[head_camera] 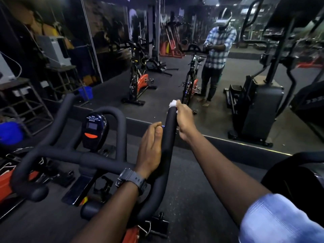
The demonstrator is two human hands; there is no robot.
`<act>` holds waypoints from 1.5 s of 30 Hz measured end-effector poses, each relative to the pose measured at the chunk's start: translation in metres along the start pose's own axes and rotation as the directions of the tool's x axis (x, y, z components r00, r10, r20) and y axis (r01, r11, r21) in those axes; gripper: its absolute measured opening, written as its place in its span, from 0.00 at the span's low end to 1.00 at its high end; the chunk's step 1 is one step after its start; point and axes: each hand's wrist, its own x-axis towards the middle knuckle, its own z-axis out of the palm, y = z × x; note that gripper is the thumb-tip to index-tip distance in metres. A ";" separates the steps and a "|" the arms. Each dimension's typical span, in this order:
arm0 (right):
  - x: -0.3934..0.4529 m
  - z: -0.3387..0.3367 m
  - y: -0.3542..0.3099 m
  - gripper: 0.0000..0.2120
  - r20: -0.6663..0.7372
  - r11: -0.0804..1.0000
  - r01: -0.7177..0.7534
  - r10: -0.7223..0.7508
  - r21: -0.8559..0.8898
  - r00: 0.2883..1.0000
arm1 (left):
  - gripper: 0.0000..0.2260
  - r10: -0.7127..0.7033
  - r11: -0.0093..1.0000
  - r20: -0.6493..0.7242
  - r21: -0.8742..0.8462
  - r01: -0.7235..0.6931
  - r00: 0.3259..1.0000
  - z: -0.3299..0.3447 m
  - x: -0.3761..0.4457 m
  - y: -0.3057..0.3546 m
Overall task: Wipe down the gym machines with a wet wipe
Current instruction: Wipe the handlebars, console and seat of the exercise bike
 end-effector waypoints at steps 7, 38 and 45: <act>-0.013 0.010 0.014 0.16 0.055 0.938 -0.079 0.064 0.337 0.996 | 0.19 -0.044 0.999 -0.011 0.011 0.044 0.999 -0.003 -0.003 0.011; -0.187 0.005 0.097 0.25 0.271 0.745 -0.445 0.354 0.497 0.895 | 0.33 -0.251 0.968 0.283 0.074 0.240 0.926 -0.063 -0.042 0.025; -0.243 0.013 0.109 0.23 0.133 0.850 -0.367 0.343 0.377 0.930 | 0.38 -0.194 0.971 0.435 -0.041 0.235 0.879 -0.116 -0.077 0.026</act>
